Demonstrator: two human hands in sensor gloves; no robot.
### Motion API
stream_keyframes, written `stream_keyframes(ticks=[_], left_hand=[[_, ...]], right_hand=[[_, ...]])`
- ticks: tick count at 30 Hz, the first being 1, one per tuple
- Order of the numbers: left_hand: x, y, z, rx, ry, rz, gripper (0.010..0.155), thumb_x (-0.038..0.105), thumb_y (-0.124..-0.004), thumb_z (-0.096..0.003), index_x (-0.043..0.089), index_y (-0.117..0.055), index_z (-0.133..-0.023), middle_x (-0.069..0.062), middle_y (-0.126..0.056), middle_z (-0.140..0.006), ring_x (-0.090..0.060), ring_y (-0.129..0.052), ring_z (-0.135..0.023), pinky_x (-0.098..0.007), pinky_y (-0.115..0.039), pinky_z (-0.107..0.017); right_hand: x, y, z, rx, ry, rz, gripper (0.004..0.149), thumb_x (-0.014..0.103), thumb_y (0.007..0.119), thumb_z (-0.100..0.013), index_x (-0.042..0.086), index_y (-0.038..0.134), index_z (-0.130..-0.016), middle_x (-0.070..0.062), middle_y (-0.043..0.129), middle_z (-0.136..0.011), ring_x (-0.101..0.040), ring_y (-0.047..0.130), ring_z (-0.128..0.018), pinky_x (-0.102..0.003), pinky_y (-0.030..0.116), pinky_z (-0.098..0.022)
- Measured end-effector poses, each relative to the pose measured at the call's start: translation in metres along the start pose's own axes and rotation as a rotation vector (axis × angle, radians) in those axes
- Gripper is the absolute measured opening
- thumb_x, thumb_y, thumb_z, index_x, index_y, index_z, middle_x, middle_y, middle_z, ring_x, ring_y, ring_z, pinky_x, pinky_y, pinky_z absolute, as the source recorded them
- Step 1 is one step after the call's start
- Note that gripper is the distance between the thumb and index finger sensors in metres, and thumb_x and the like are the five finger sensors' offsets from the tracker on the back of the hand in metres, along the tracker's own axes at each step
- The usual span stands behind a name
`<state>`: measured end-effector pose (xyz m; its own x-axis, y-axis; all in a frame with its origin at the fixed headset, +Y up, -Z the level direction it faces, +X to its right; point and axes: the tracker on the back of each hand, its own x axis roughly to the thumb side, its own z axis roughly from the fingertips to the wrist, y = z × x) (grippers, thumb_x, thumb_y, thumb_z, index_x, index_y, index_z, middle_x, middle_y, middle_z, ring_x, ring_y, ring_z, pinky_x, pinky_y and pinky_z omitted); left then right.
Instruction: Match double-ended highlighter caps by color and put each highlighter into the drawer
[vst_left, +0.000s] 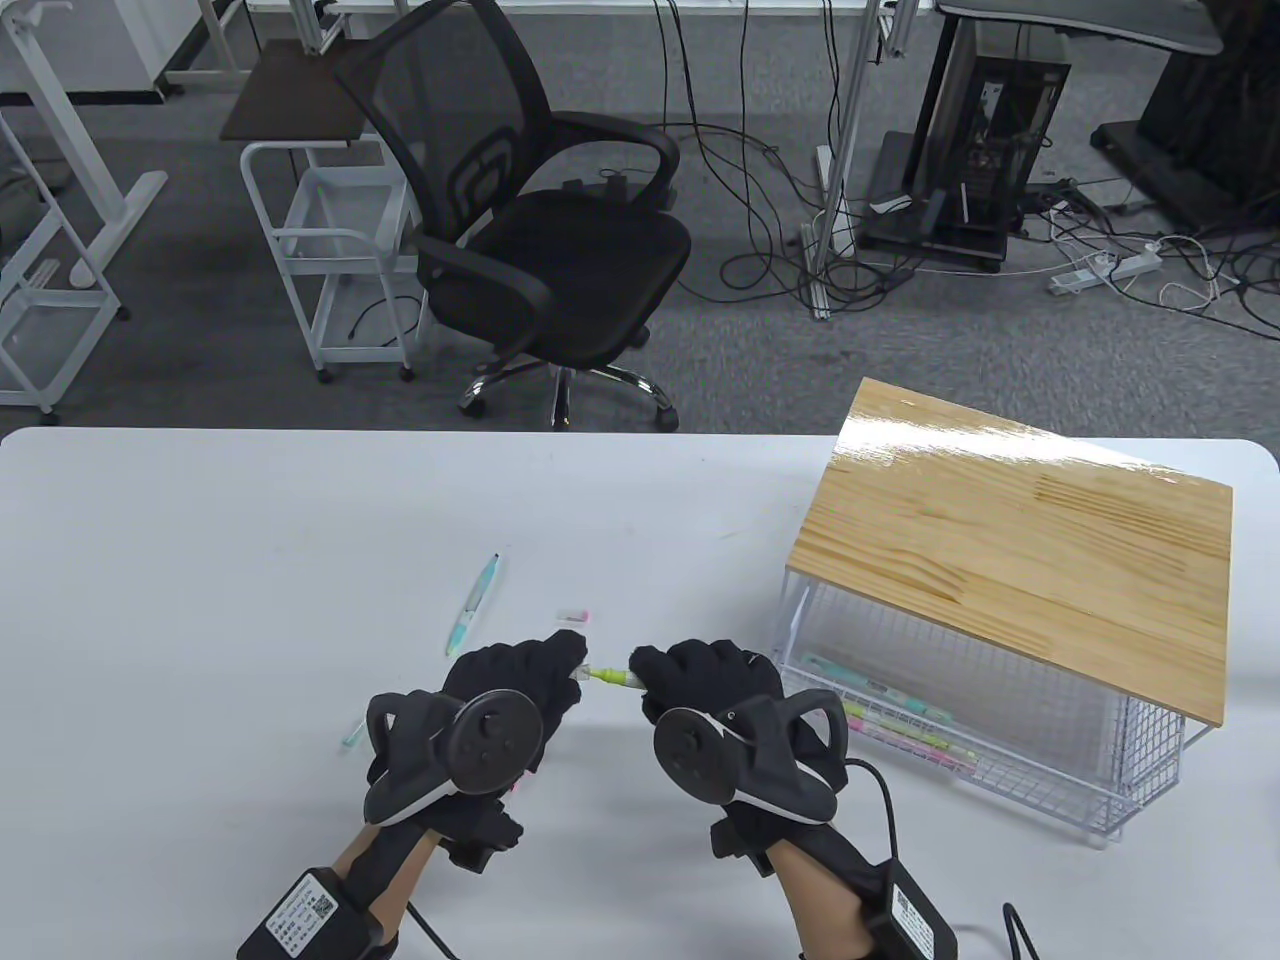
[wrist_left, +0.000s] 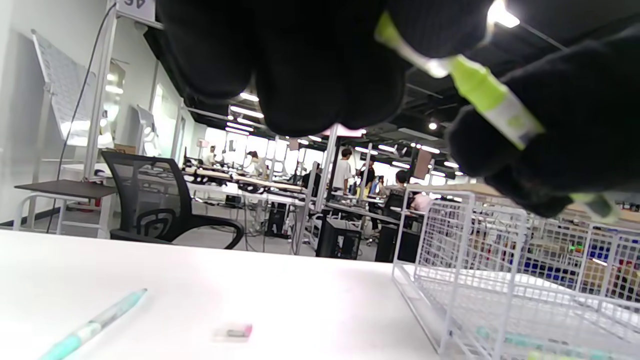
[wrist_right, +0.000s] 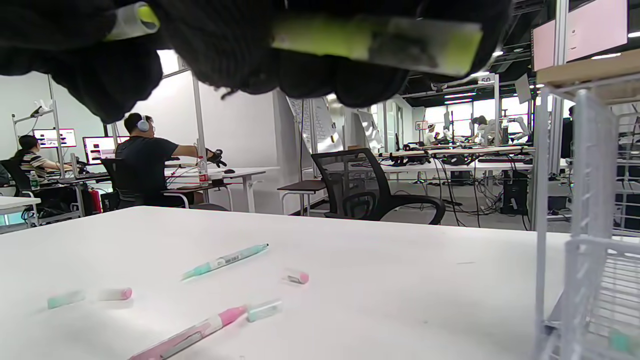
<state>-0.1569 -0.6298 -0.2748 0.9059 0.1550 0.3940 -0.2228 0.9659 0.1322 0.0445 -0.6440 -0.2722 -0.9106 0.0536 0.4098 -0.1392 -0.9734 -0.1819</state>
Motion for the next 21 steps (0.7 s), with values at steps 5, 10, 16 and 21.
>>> stream_keyframes(ticks=[5, 10, 16, 21], left_hand=[[0.006, -0.002, 0.001, -0.034, -0.050, -0.007, 0.049, 0.040, -0.062, -0.0590, 0.033, -0.057, -0.107, 0.007, -0.086, -0.094, -0.016, -0.092, -0.082, -0.050, -0.074, -0.075], [0.007, -0.006, 0.001, -0.038, -0.065, -0.028, 0.048, 0.040, -0.062, -0.0584, 0.033, -0.059, -0.106, 0.008, -0.088, -0.090, -0.014, -0.094, -0.076, -0.048, -0.076, -0.073], [0.008, -0.014, 0.000, -0.041, -0.067, -0.053, 0.048, 0.039, -0.060, -0.0580, 0.032, -0.058, -0.106, 0.008, -0.089, -0.088, -0.013, -0.095, -0.070, -0.047, -0.078, -0.071], [0.011, -0.026, -0.003, -0.067, -0.070, -0.093, 0.049, 0.039, -0.060, -0.0574, 0.030, -0.059, -0.105, 0.009, -0.090, -0.086, -0.012, -0.096, -0.067, -0.046, -0.080, -0.069]], right_hand=[[0.007, -0.001, 0.001, -0.013, -0.033, 0.063, 0.048, 0.037, 0.075, -0.057, 0.033, 0.068, -0.105, -0.002, 0.078, -0.097, -0.029, 0.084, -0.084, -0.057, 0.069, -0.070], [0.009, 0.000, 0.001, -0.019, -0.053, 0.114, 0.048, 0.035, 0.075, -0.056, 0.031, 0.069, -0.104, -0.002, 0.078, -0.097, -0.029, 0.084, -0.084, -0.055, 0.070, -0.070], [0.012, 0.005, 0.001, -0.041, -0.079, 0.175, 0.049, 0.034, 0.074, -0.056, 0.030, 0.069, -0.104, -0.001, 0.078, -0.097, -0.028, 0.084, -0.084, -0.054, 0.070, -0.071], [0.016, 0.012, 0.001, -0.058, -0.105, 0.284, 0.048, 0.033, 0.075, -0.055, 0.030, 0.070, -0.103, 0.000, 0.080, -0.096, -0.028, 0.085, -0.084, -0.054, 0.071, -0.070]])
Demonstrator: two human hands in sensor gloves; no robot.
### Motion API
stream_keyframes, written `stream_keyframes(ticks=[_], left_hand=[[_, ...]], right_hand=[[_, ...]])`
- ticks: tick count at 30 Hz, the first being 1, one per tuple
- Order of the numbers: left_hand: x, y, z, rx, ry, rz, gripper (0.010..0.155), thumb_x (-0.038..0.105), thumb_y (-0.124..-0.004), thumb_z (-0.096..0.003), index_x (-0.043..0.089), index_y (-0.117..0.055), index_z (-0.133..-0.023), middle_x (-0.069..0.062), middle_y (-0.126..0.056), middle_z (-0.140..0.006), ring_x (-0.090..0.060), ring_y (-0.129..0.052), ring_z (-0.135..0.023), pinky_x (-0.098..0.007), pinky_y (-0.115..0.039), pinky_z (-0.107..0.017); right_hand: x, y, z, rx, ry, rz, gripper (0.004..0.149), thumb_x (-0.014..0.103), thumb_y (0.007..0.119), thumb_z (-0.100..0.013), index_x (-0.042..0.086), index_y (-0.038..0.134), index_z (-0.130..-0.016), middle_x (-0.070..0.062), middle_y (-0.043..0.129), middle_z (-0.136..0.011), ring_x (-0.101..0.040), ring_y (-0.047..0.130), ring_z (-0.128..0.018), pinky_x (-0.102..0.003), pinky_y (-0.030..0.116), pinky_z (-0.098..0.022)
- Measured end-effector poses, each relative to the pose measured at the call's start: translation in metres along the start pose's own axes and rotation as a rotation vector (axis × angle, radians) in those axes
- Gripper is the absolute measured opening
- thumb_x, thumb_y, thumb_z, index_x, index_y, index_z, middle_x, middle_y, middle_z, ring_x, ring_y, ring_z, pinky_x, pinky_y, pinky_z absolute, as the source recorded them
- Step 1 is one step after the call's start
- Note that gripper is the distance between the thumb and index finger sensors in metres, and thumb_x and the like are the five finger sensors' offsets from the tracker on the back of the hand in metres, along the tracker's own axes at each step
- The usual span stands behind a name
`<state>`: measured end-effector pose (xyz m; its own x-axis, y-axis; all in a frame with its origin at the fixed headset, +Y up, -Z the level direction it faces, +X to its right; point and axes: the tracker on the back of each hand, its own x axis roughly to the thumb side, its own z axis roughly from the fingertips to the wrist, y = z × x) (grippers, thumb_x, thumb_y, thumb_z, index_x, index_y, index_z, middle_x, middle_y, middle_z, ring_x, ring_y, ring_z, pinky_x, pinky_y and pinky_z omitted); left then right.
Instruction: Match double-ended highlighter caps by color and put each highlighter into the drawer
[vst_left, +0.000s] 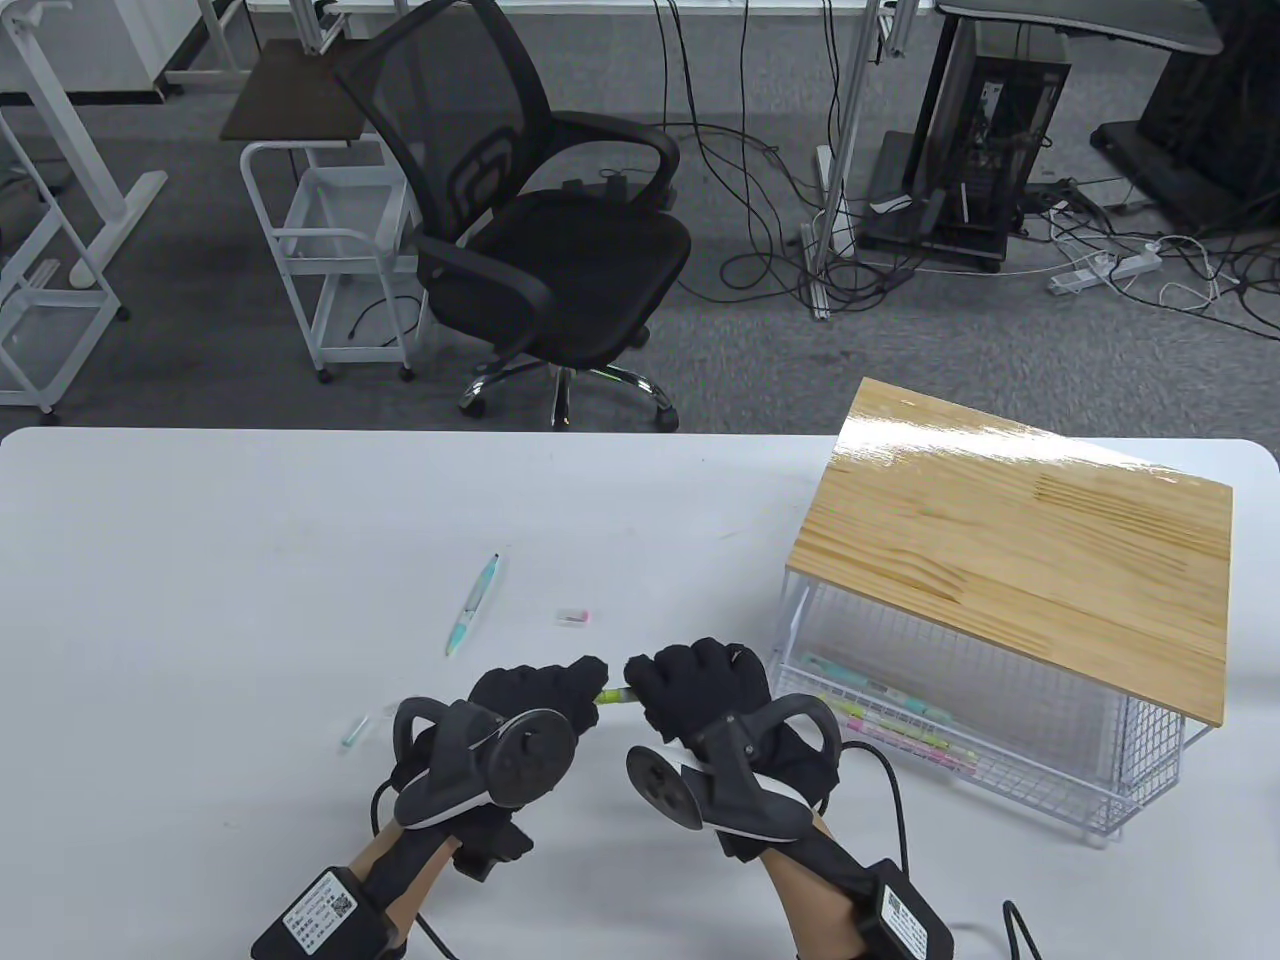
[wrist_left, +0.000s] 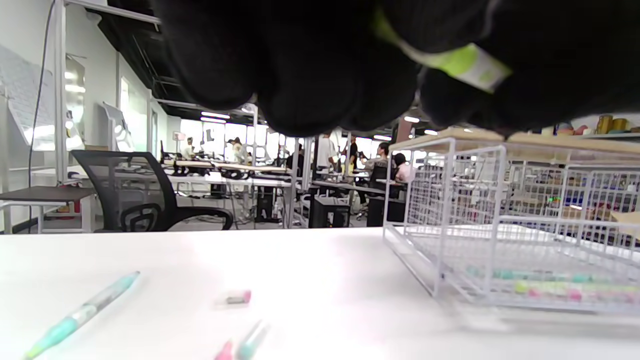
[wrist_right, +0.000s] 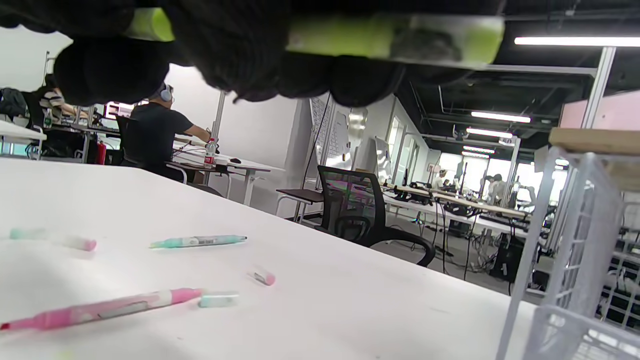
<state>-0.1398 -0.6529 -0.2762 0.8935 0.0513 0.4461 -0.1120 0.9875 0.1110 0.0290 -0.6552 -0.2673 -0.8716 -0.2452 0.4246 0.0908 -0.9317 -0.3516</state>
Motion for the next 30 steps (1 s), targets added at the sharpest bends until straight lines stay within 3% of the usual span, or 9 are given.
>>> stream_keyframes(ticks=[14, 21, 25, 30], left_hand=[[-0.003, -0.005, 0.000, 0.032, 0.006, 0.090, 0.049, 0.037, -0.060, -0.0552, 0.026, -0.063, -0.103, 0.009, -0.092, -0.080, -0.011, -0.097, -0.059, -0.045, -0.083, -0.065], [-0.005, -0.011, -0.004, 0.019, 0.008, 0.089, 0.049, 0.038, -0.058, -0.0559, 0.028, -0.060, -0.104, 0.010, -0.090, -0.083, -0.012, -0.095, -0.062, -0.046, -0.081, -0.067], [-0.004, -0.014, -0.007, 0.003, 0.010, 0.075, 0.049, 0.040, -0.057, -0.0564, 0.030, -0.059, -0.104, 0.010, -0.089, -0.083, -0.013, -0.095, -0.066, -0.046, -0.079, -0.069], [-0.005, -0.011, -0.008, 0.036, -0.001, 0.153, 0.051, 0.045, -0.060, -0.0575, 0.031, -0.056, -0.107, 0.011, -0.089, -0.082, -0.014, -0.094, -0.069, -0.047, -0.078, -0.070]], right_hand=[[0.003, 0.001, 0.001, -0.039, -0.029, 0.007, 0.047, 0.032, 0.076, -0.053, 0.028, 0.073, -0.100, 0.000, 0.084, -0.091, -0.024, 0.089, -0.078, -0.050, 0.077, -0.067], [0.002, 0.002, -0.001, 0.005, -0.009, 0.014, 0.047, 0.032, 0.076, -0.054, 0.029, 0.072, -0.101, 0.000, 0.082, -0.092, -0.025, 0.088, -0.079, -0.050, 0.076, -0.068], [-0.003, 0.004, -0.004, 0.112, 0.022, -0.046, 0.048, 0.032, 0.074, -0.056, 0.032, 0.069, -0.104, 0.000, 0.079, -0.097, -0.025, 0.086, -0.083, -0.052, 0.075, -0.069], [-0.021, -0.005, -0.001, 0.122, 0.062, -0.076, 0.048, 0.034, 0.074, -0.056, 0.037, 0.069, -0.103, 0.003, 0.079, -0.099, -0.024, 0.086, -0.085, -0.053, 0.072, -0.071]])
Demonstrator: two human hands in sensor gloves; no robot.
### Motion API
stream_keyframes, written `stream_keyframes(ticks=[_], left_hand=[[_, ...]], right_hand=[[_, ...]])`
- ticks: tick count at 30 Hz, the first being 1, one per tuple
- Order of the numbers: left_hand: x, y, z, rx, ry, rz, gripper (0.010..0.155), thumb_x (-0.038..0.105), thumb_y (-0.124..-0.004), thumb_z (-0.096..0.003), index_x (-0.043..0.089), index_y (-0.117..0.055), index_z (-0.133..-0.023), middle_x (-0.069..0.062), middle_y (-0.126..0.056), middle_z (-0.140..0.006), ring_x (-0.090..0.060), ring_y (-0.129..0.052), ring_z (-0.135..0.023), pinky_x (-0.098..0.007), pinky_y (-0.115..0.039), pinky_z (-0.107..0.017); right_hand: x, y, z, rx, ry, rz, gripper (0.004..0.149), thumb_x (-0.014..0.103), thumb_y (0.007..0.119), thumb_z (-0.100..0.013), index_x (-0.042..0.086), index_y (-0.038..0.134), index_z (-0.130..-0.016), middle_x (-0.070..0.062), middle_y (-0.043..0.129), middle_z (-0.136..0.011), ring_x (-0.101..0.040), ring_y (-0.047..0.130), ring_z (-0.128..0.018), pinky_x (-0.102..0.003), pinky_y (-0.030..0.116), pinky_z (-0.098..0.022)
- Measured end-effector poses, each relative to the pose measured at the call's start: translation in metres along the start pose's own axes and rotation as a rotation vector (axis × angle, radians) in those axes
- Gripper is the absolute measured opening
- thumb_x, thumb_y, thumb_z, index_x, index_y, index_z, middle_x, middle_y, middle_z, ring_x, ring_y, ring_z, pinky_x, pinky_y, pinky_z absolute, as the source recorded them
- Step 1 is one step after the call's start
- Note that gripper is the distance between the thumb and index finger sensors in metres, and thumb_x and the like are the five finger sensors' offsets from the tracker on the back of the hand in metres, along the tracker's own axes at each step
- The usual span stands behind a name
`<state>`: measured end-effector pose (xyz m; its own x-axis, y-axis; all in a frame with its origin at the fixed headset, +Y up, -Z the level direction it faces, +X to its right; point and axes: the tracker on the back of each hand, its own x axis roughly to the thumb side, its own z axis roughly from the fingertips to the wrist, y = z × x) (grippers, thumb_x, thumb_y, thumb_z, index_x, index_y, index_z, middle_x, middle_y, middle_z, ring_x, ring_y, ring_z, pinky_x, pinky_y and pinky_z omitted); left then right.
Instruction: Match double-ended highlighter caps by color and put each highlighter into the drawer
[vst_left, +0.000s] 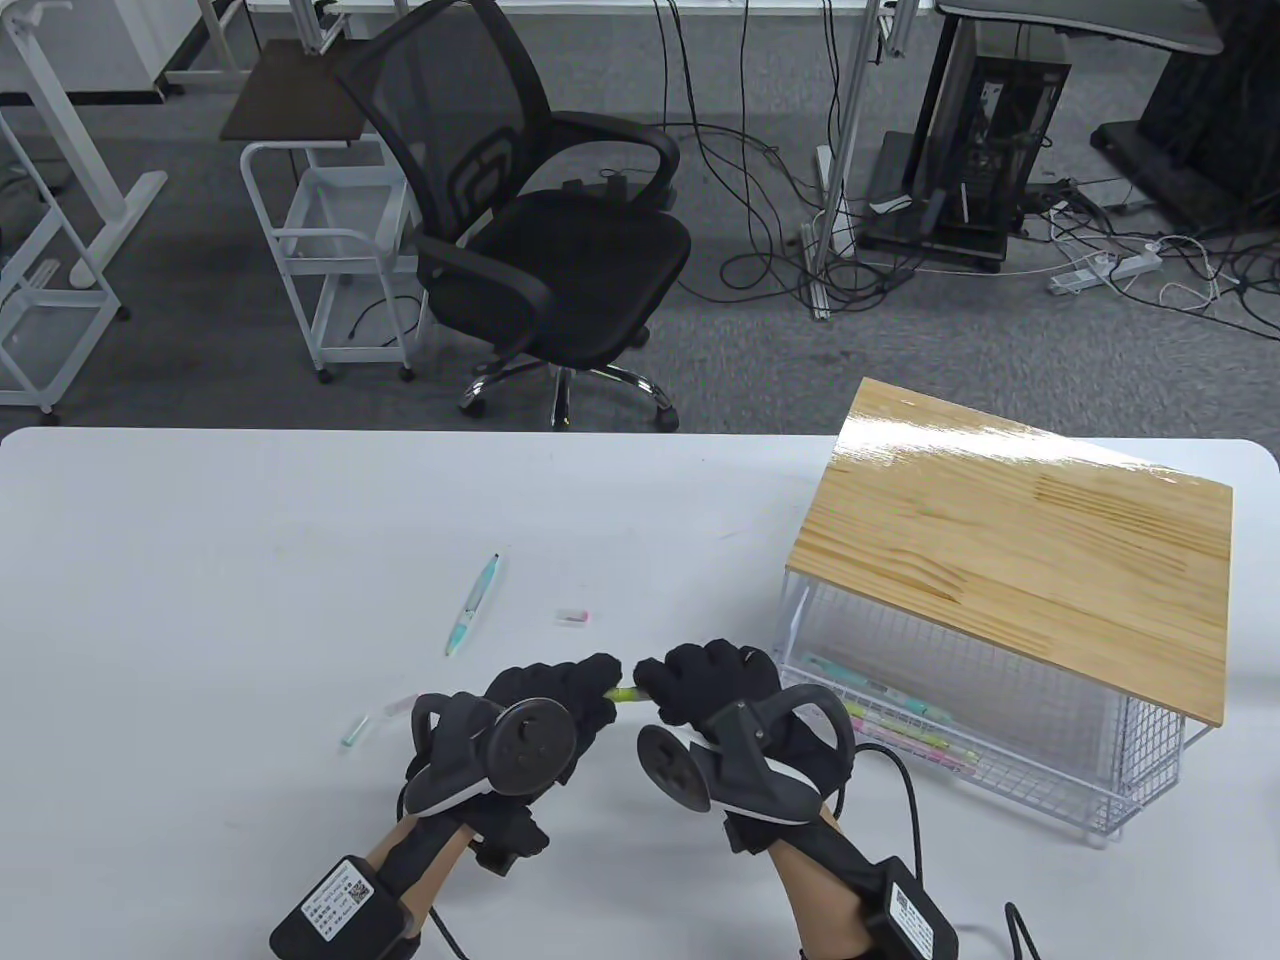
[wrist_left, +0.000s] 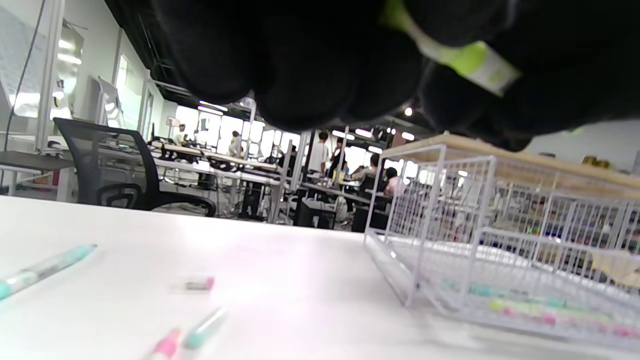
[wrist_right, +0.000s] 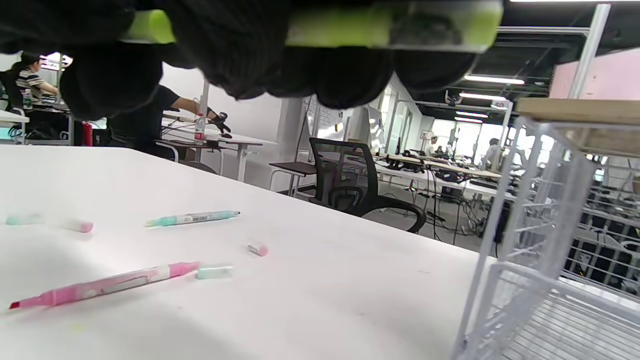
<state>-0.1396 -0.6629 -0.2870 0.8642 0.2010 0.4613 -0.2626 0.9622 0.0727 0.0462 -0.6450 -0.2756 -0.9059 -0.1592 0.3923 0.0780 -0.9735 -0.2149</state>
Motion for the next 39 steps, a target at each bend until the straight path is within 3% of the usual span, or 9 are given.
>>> stream_keyframes(ticks=[11, 16, 21, 31, 39], left_hand=[[-0.022, 0.009, 0.001, 0.025, 0.119, 0.021, 0.053, 0.047, -0.063, -0.0582, 0.033, -0.055, -0.108, 0.006, -0.081, -0.099, -0.020, -0.087, -0.088, -0.053, -0.070, -0.076], [-0.027, 0.009, 0.000, 0.018, 0.131, 0.042, 0.052, 0.047, -0.064, -0.0580, 0.034, -0.056, -0.108, 0.004, -0.077, -0.106, -0.023, -0.083, -0.096, -0.057, -0.066, -0.078], [-0.028, 0.010, 0.000, 0.014, 0.136, 0.051, 0.053, 0.048, -0.064, -0.0581, 0.034, -0.056, -0.108, 0.003, -0.077, -0.108, -0.024, -0.082, -0.097, -0.057, -0.065, -0.080], [-0.027, 0.005, -0.001, -0.020, 0.138, 0.027, 0.053, 0.048, -0.064, -0.0581, 0.034, -0.056, -0.109, 0.002, -0.075, -0.110, -0.025, -0.080, -0.100, -0.057, -0.062, -0.082], [-0.026, 0.004, -0.002, -0.033, 0.137, 0.015, 0.054, 0.048, -0.064, -0.0580, 0.035, -0.056, -0.109, 0.002, -0.075, -0.111, -0.025, -0.080, -0.101, -0.057, -0.062, -0.082]], right_hand=[[-0.094, -0.014, 0.029, -0.036, 0.398, -0.029, 0.047, 0.033, 0.077, -0.056, 0.036, 0.072, -0.102, -0.002, 0.077, -0.103, -0.029, 0.084, -0.089, -0.058, 0.069, -0.073], [-0.130, -0.002, 0.040, 0.045, 0.555, -0.053, 0.046, 0.032, 0.078, -0.056, 0.037, 0.074, -0.102, -0.002, 0.078, -0.104, -0.031, 0.084, -0.090, -0.061, 0.067, -0.073], [-0.157, 0.018, 0.049, 0.112, 0.615, -0.129, 0.047, 0.032, 0.079, -0.056, 0.038, 0.073, -0.102, 0.001, 0.077, -0.104, -0.032, 0.082, -0.094, -0.063, 0.067, -0.073], [-0.157, 0.027, 0.047, 0.198, 0.632, -0.071, 0.053, 0.032, 0.080, -0.056, 0.039, 0.071, -0.107, 0.003, 0.078, -0.108, -0.032, 0.083, -0.096, -0.064, 0.066, -0.073], [-0.165, 0.059, 0.043, 0.330, 0.674, -0.071, 0.060, 0.032, 0.079, -0.055, 0.038, 0.068, -0.113, 0.000, 0.081, -0.110, -0.033, 0.087, -0.096, -0.065, 0.067, -0.074]])
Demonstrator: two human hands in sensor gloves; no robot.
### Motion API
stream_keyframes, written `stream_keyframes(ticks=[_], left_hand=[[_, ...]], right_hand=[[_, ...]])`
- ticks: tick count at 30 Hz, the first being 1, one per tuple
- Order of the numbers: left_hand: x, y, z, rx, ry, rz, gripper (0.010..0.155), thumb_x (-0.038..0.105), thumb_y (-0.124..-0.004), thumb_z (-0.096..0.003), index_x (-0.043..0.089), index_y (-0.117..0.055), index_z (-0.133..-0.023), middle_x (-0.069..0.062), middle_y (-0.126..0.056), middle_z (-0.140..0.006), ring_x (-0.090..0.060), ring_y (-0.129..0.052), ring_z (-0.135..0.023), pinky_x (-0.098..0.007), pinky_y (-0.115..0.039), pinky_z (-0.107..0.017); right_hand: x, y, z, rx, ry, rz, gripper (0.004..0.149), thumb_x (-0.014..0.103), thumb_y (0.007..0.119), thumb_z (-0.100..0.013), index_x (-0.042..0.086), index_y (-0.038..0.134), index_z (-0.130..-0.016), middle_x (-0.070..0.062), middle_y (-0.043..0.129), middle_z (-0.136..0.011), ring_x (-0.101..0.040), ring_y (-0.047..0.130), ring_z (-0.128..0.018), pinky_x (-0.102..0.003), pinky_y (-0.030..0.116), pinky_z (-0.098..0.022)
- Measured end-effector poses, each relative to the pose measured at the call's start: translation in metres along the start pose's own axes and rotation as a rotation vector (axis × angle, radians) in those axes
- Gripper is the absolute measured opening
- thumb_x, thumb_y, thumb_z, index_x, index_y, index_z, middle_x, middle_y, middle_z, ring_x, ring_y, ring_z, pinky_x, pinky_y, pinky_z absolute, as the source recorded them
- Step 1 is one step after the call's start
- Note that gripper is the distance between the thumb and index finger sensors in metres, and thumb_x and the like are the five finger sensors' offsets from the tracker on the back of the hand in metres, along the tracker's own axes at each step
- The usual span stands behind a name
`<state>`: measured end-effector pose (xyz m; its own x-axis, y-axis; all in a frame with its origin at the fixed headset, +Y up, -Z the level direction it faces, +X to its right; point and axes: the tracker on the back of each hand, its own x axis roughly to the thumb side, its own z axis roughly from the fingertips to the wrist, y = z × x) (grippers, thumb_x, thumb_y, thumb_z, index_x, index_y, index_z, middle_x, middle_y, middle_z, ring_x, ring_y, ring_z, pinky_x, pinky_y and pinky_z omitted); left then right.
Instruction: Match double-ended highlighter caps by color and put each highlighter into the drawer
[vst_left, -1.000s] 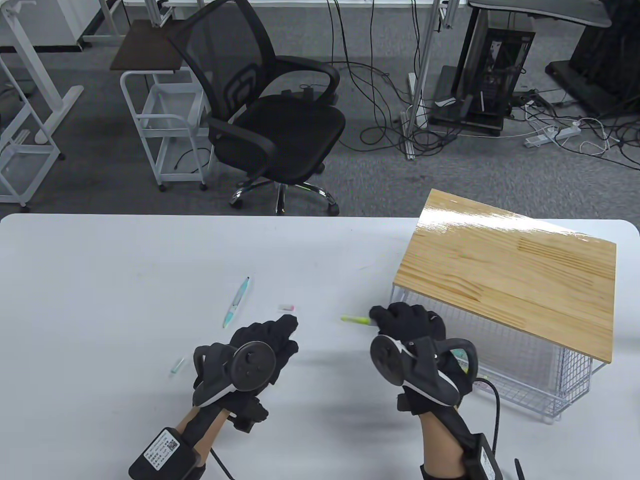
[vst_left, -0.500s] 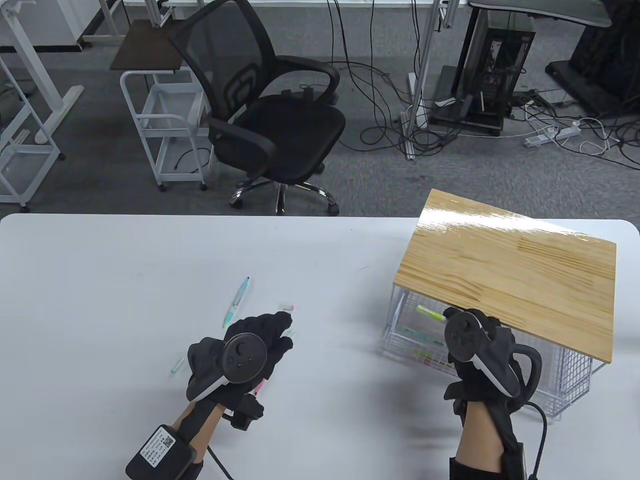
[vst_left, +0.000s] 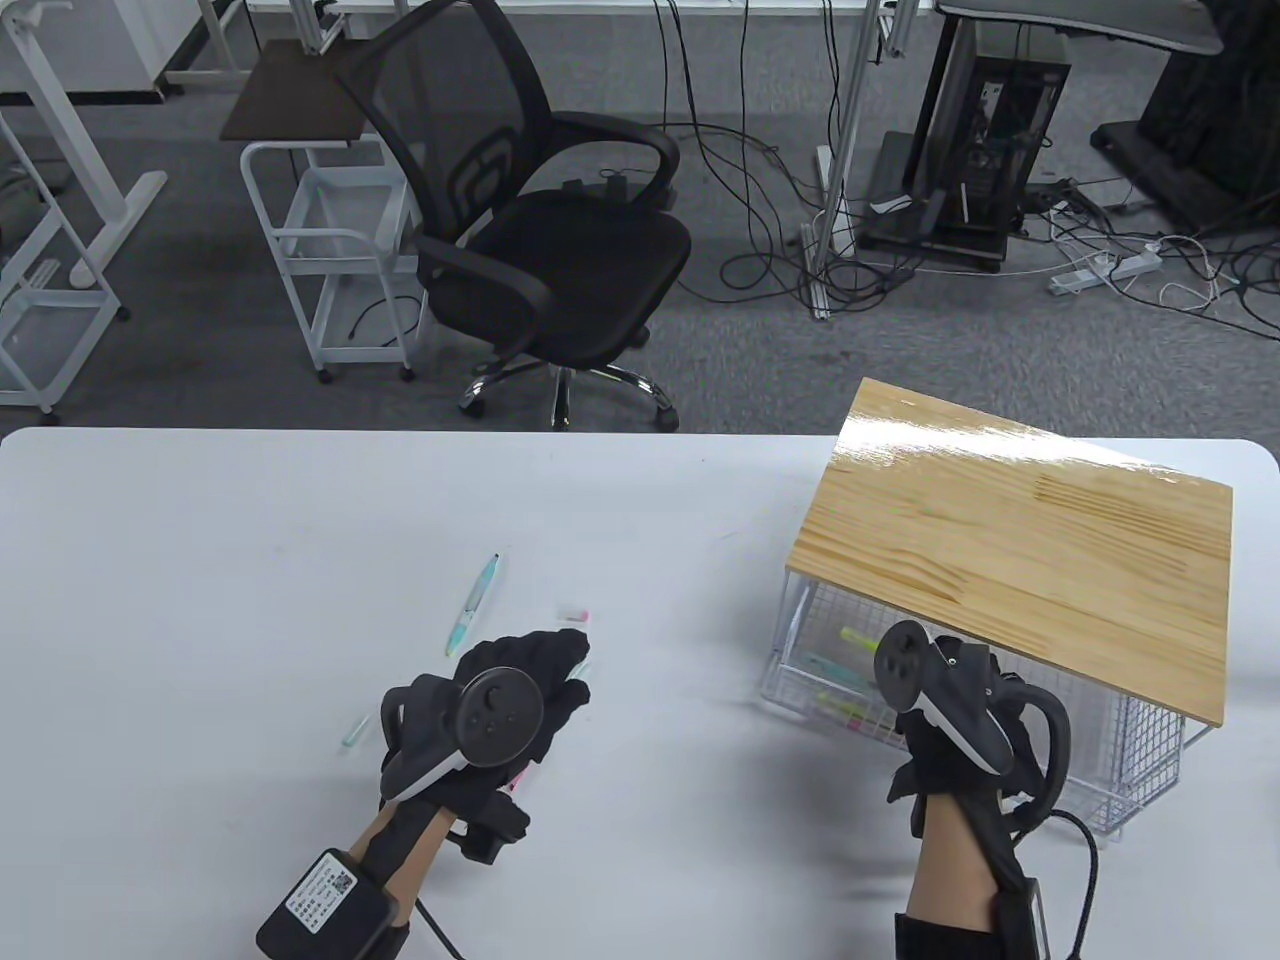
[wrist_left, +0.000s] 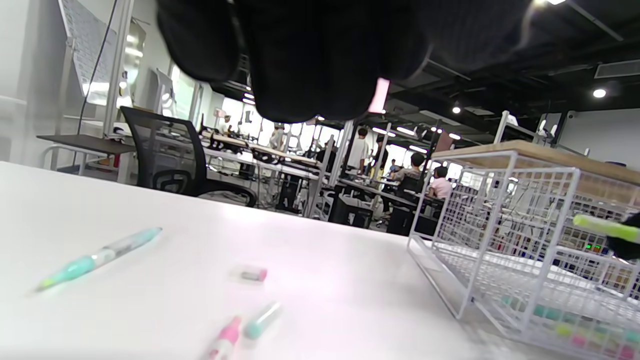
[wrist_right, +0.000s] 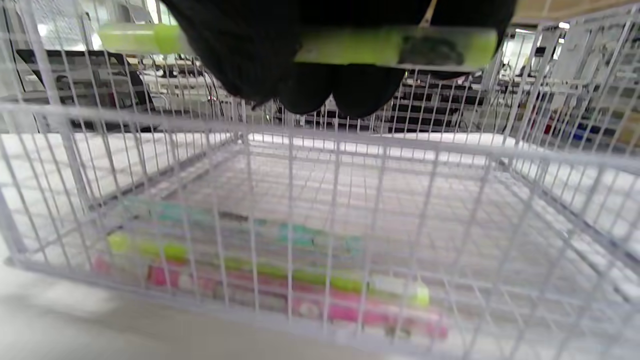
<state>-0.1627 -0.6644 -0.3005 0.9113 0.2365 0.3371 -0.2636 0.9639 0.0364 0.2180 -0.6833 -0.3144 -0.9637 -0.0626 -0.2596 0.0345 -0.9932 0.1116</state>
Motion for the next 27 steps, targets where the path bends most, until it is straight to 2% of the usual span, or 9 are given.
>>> stream_keyframes(ticks=[4, 9, 15, 20, 25, 27], left_hand=[[0.001, 0.000, 0.000, -0.009, 0.004, -0.007, 0.054, 0.049, -0.064, -0.0580, 0.035, -0.055, -0.109, 0.002, -0.074, -0.111, -0.025, -0.079, -0.101, -0.057, -0.061, -0.082], [0.001, -0.001, -0.001, -0.022, 0.011, -0.012, 0.054, 0.049, -0.064, -0.0580, 0.035, -0.055, -0.109, 0.001, -0.074, -0.112, -0.026, -0.079, -0.102, -0.058, -0.061, -0.082], [0.001, -0.002, -0.001, -0.035, 0.016, -0.020, 0.054, 0.049, -0.064, -0.0579, 0.035, -0.055, -0.110, 0.001, -0.073, -0.113, -0.026, -0.078, -0.102, -0.058, -0.061, -0.082], [0.000, -0.002, -0.002, -0.045, 0.022, -0.019, 0.054, 0.050, -0.064, -0.0578, 0.035, -0.056, -0.110, 0.001, -0.073, -0.114, -0.026, -0.078, -0.103, -0.058, -0.060, -0.083], [-0.005, -0.001, -0.003, -0.047, 0.045, -0.011, 0.056, 0.050, -0.064, -0.0576, 0.035, -0.055, -0.110, 0.000, -0.071, -0.115, -0.027, -0.077, -0.105, -0.058, -0.060, -0.083], [-0.008, -0.002, -0.004, -0.052, 0.062, -0.016, 0.057, 0.051, -0.064, -0.0577, 0.035, -0.054, -0.111, 0.000, -0.071, -0.116, -0.027, -0.076, -0.105, -0.059, -0.059, -0.083]], right_hand=[[-0.004, 0.013, -0.007, 0.054, 0.004, -0.011, 0.065, 0.035, 0.083, -0.048, 0.039, 0.070, -0.111, 0.001, 0.084, -0.109, -0.032, 0.090, -0.095, -0.065, 0.069, -0.073], [-0.013, 0.015, -0.008, 0.042, -0.006, -0.106, 0.065, 0.034, 0.083, -0.048, 0.037, 0.069, -0.112, -0.001, 0.084, -0.109, -0.034, 0.090, -0.096, -0.065, 0.070, -0.073], [-0.010, 0.012, -0.006, 0.016, -0.012, -0.097, 0.068, 0.035, 0.084, -0.048, 0.037, 0.065, -0.114, -0.005, 0.076, -0.118, -0.041, 0.079, -0.107, -0.067, 0.065, -0.075], [0.006, -0.007, 0.004, -0.036, -0.086, -0.112, 0.060, 0.034, 0.078, -0.056, 0.039, 0.062, -0.114, -0.004, 0.070, -0.121, -0.040, 0.074, -0.111, -0.066, 0.062, -0.077], [0.036, -0.031, 0.022, -0.115, -0.226, -0.116, 0.053, 0.034, 0.078, -0.057, 0.037, 0.066, -0.109, 0.000, 0.072, -0.118, -0.036, 0.075, -0.109, -0.061, 0.065, -0.076], [0.049, -0.042, 0.032, -0.168, -0.277, -0.117, 0.052, 0.034, 0.078, -0.057, 0.032, 0.067, -0.108, -0.001, 0.073, -0.115, -0.035, 0.077, -0.107, -0.060, 0.065, -0.076]])
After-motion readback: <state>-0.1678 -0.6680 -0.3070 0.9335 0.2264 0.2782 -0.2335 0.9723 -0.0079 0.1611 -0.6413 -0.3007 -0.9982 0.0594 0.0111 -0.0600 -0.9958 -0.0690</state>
